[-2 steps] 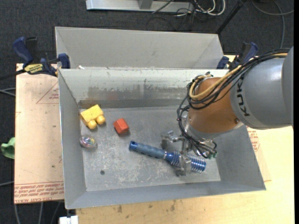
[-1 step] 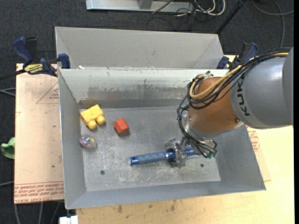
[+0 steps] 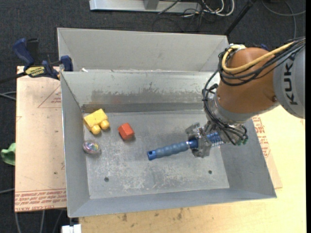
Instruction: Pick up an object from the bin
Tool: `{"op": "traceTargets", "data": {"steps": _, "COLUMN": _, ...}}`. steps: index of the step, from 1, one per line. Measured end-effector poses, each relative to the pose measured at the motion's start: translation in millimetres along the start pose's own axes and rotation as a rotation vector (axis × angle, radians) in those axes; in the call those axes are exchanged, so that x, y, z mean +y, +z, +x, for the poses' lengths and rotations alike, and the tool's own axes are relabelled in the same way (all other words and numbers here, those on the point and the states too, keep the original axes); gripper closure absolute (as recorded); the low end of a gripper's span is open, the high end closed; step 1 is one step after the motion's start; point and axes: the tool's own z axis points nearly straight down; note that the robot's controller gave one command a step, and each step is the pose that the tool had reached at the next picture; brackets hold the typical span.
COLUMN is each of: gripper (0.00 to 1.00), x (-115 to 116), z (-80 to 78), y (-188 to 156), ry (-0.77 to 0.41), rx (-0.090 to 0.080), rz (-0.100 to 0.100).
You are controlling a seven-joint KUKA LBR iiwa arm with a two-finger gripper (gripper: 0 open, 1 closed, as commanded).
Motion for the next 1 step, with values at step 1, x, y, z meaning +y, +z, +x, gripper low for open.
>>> {"op": "traceTargets", "data": {"steps": 1, "gripper": 1.0, "x": -41.1, "z": 15.5, "y": -62.8, "ry": -0.273, "rx": 0.003, "rz": -0.001}}
